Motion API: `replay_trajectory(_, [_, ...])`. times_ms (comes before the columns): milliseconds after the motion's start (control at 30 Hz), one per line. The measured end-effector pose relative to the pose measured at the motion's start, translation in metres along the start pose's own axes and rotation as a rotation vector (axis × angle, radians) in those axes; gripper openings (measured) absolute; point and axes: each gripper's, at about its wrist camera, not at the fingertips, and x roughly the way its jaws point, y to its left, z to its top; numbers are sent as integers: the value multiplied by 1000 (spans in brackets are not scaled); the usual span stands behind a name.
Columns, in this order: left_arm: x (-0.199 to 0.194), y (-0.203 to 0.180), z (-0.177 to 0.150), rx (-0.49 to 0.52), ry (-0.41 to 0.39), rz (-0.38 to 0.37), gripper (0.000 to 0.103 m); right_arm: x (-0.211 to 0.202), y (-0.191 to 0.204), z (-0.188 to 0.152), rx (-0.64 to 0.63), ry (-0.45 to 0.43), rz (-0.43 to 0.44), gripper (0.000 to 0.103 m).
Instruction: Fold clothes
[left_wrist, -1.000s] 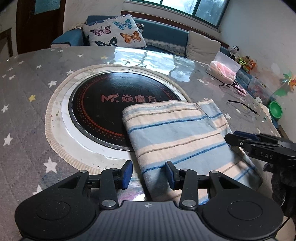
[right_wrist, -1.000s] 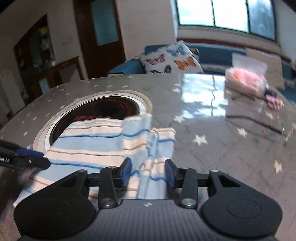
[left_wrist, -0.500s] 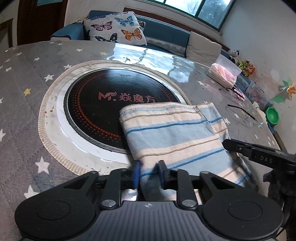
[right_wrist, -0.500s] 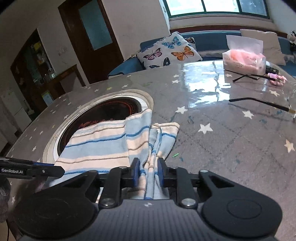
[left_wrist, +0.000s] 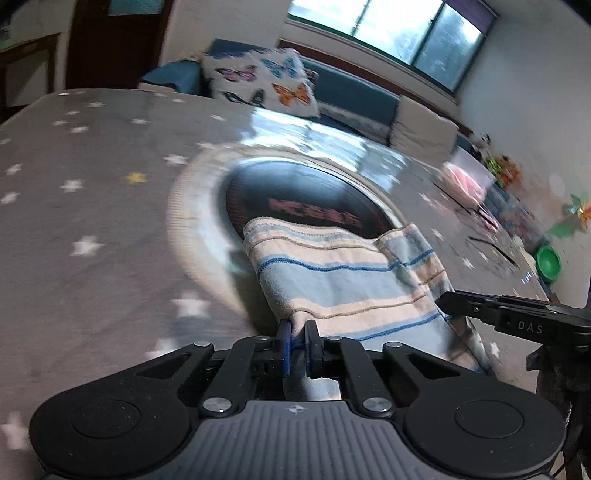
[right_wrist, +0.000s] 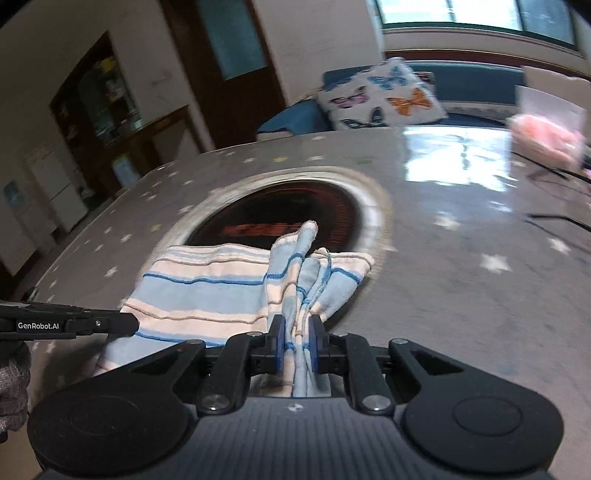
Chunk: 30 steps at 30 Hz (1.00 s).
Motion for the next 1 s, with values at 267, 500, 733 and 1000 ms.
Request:
replay_trajectory(267, [-43,76,23,-81,-97,134,7,66,81,50,-122,41,167,12])
replay_trajectory(500, [-52,135,60,-123,-145,266,7,134,139,94,-180,50,277,11])
replay_trajectory(733, [-41,170,72,-144,-117,344,9,183,160,115,-211,65,267,13])
replay_trajectory(1000, [-40,182,80,-132,-136,369,13,196,174,128,-270,33,209,14])
